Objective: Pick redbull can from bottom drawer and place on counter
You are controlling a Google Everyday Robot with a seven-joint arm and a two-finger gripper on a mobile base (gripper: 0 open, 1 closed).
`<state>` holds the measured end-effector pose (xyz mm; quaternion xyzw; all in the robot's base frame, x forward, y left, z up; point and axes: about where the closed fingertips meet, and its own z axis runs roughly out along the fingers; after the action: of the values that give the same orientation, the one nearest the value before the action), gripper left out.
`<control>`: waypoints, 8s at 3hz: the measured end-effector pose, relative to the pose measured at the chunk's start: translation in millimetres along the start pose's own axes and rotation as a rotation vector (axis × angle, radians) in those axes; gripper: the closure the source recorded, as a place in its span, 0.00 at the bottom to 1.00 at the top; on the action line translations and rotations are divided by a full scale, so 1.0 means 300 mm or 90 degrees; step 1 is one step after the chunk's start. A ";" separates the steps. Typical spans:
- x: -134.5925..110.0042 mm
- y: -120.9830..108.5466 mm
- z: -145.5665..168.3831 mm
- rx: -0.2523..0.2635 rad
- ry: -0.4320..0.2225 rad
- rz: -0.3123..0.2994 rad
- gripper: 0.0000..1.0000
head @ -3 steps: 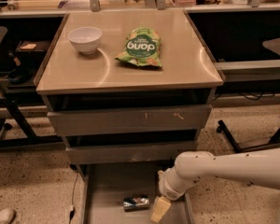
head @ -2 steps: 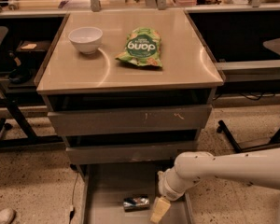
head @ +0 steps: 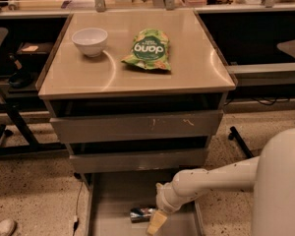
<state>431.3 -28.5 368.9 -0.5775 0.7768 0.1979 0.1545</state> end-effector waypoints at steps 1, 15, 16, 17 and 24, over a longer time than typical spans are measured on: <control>-0.007 -0.080 0.197 0.009 -0.009 -0.012 0.00; 0.225 -0.246 0.789 -0.004 -0.021 -0.033 0.88; 0.200 -0.204 0.671 -0.004 -0.065 0.004 1.00; 0.207 -0.145 0.502 0.008 -0.103 0.057 1.00; -0.091 -0.014 -0.539 0.190 -0.119 -0.018 1.00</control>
Offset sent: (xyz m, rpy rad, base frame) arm 0.0443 0.0329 -0.0855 0.0047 -0.0382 0.0100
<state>441.1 -85.3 522.4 -0.5382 0.7716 0.1312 0.3126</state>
